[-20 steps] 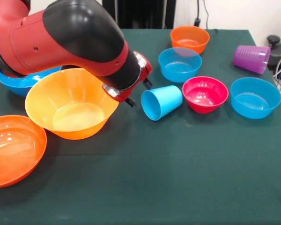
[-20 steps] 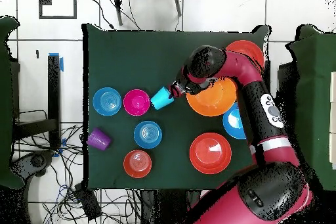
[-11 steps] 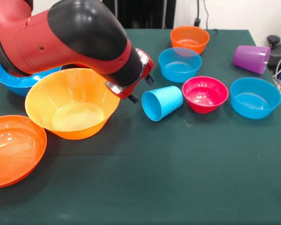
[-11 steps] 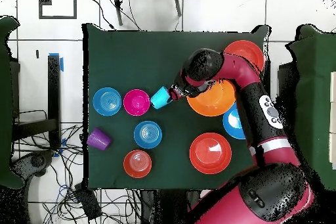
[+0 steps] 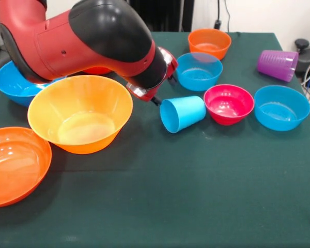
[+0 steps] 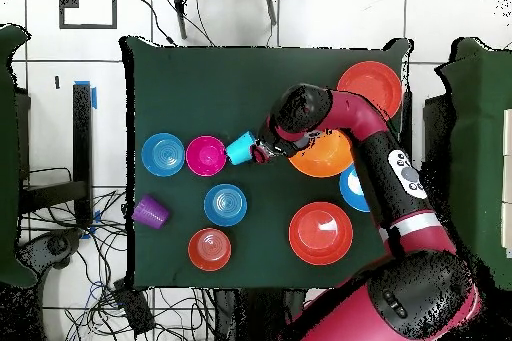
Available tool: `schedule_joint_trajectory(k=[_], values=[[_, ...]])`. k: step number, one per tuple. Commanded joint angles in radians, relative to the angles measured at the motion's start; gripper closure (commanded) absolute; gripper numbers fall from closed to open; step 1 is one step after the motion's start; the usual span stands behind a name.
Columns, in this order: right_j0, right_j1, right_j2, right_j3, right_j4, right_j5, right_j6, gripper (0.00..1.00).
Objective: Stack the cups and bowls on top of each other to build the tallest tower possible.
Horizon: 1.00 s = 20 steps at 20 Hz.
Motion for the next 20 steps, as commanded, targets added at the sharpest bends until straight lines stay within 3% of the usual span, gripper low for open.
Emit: schedule_joint_trajectory(k=[1, 6, 20], values=[[-0.011, 0.010, -0.044, 0.095, -0.011, -0.120, -0.073, 0.00], [-0.002, 0.007, -0.050, 0.074, -0.019, -0.110, -0.090, 0.00], [0.102, 0.047, -0.052, -0.112, -0.020, -0.035, -0.119, 0.00]])
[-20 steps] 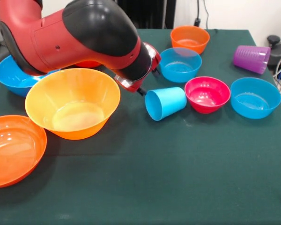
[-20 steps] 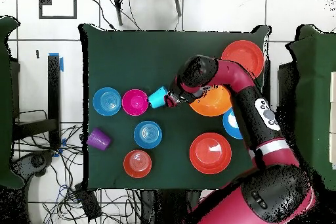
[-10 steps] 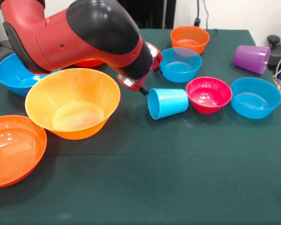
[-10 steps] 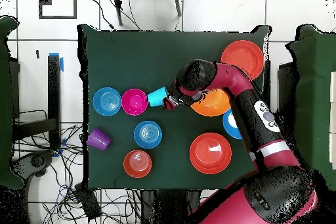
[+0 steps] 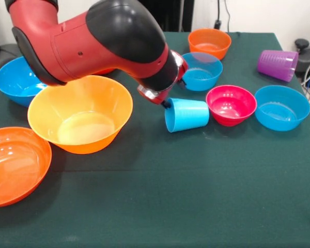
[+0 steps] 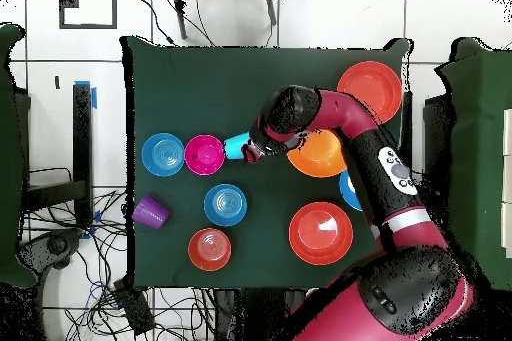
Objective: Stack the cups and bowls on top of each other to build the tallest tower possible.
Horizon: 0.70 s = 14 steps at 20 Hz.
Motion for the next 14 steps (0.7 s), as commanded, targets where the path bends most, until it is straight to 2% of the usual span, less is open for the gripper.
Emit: schedule_joint_trajectory(k=[1, 6, 10, 14], values=[[0.070, 0.039, -0.049, -0.122, -0.019, 0.018, -0.123, 0.00], [0.074, 0.018, -0.052, -0.136, -0.014, 0.036, -0.136, 0.00], [0.028, -0.029, -0.062, -0.074, -0.015, 0.029, -0.152, 0.00], [0.020, -0.005, -0.066, -0.058, -0.020, -0.006, -0.145, 0.00]])
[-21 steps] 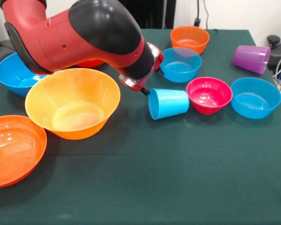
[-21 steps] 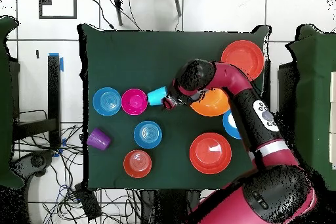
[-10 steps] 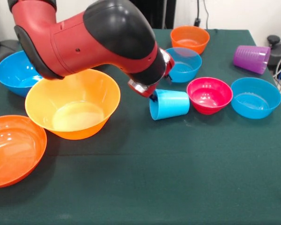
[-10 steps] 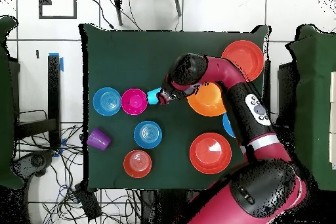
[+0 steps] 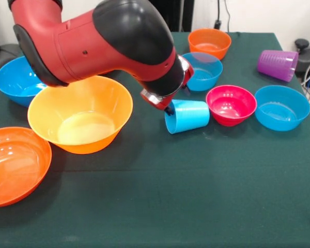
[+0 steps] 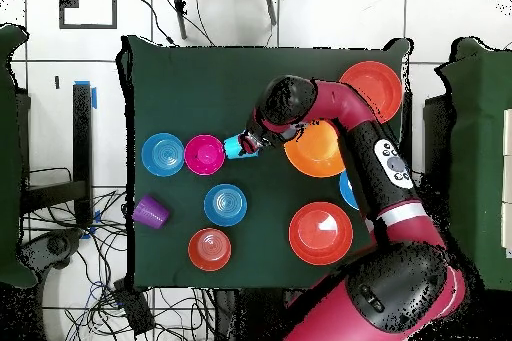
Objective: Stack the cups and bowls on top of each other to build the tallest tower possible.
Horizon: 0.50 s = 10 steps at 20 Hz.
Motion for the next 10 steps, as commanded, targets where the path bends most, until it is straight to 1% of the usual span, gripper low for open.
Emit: schedule_joint_trajectory(k=[1, 6, 8, 10], values=[[-0.007, 0.023, -0.067, -0.015, -0.023, -0.014, -0.139, 0.00], [-0.022, 0.048, -0.065, 0.022, -0.019, -0.073, -0.110, 0.00], [-0.022, 0.045, -0.074, 0.030, -0.021, -0.074, -0.091, 0.00], [-0.018, 0.052, -0.067, 0.037, -0.009, -0.089, -0.071, 0.00]])
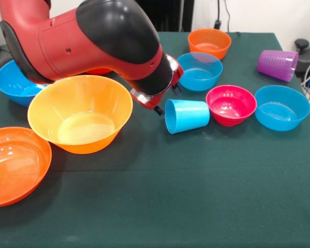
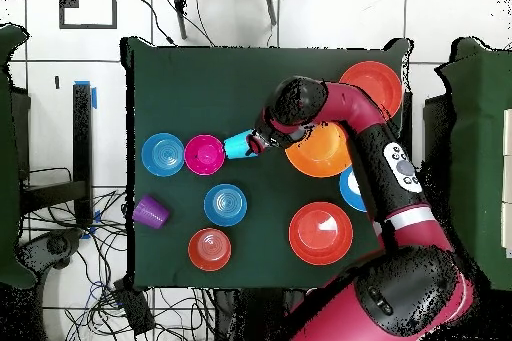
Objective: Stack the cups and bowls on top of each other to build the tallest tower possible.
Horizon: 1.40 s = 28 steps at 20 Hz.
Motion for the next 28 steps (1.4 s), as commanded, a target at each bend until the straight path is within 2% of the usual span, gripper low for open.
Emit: schedule_joint_trajectory(k=[1, 8, 20, 24, 25, 28], values=[[0.014, 0.061, -0.054, 0.030, -0.001, -0.092, -0.064, 0.00], [-0.002, 0.059, -0.057, 0.083, 0.017, -0.145, -0.021, 0.00], [-0.070, 0.015, -0.078, 0.237, 0.027, -0.247, 0.026, 0.00], [-0.065, 0.019, -0.089, 0.222, 0.031, -0.246, 0.024, 0.00], [-0.046, 0.034, -0.090, 0.182, 0.037, -0.230, 0.018, 0.00], [-0.022, 0.044, -0.089, 0.163, 0.049, -0.232, 0.027, 0.00]])
